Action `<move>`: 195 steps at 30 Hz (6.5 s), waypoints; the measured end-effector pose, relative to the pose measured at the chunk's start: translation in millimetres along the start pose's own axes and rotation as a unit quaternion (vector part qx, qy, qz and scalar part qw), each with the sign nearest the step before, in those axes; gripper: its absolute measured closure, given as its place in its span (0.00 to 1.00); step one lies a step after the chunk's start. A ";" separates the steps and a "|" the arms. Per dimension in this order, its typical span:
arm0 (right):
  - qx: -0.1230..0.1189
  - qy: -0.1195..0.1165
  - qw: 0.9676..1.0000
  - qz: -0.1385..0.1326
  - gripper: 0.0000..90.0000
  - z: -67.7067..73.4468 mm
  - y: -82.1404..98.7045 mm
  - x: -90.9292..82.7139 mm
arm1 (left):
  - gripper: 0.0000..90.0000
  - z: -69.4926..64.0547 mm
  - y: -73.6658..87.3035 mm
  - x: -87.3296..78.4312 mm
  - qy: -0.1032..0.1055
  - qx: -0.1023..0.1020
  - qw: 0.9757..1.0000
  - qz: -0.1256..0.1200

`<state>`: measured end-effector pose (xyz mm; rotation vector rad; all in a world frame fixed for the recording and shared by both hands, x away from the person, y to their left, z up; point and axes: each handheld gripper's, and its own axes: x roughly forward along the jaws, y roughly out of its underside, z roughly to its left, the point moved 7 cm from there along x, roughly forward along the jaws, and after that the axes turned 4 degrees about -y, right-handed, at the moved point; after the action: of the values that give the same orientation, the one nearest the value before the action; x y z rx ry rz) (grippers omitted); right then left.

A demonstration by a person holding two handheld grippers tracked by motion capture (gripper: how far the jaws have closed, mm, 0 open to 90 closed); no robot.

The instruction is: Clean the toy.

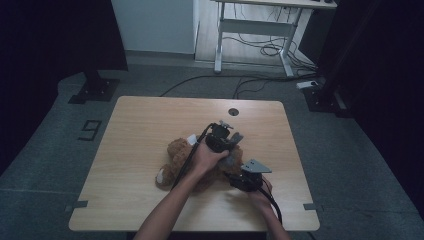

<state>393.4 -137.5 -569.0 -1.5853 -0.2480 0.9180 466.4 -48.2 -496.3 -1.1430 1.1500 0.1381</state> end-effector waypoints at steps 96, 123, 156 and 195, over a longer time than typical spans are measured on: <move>0.090 -0.074 0.992 0.039 0.16 -28.6 -41.6 29.3 | 0.88 35.9 115.4 -72.5 -0.012 -0.063 0.980 -0.186; -0.007 0.015 1.000 -0.022 0.45 -0.4 -3.7 -8.3 | 0.88 -51.1 19.8 -16.1 0.003 0.023 0.994 -0.110; 0.001 0.013 0.999 -0.029 0.46 -1.2 -4.1 -8.4 | 0.88 22.8 46.9 -75.0 -0.020 -0.014 0.993 -0.114; 0.007 0.010 0.999 -0.031 0.45 -2.3 -3.3 -9.3 | 0.87 -56.1 12.5 -17.6 0.029 0.035 0.995 -0.086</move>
<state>389.9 -144.2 -562.2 -1.5651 -0.2746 0.8538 414.6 -77.5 -488.1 -1.1840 1.0944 -0.0679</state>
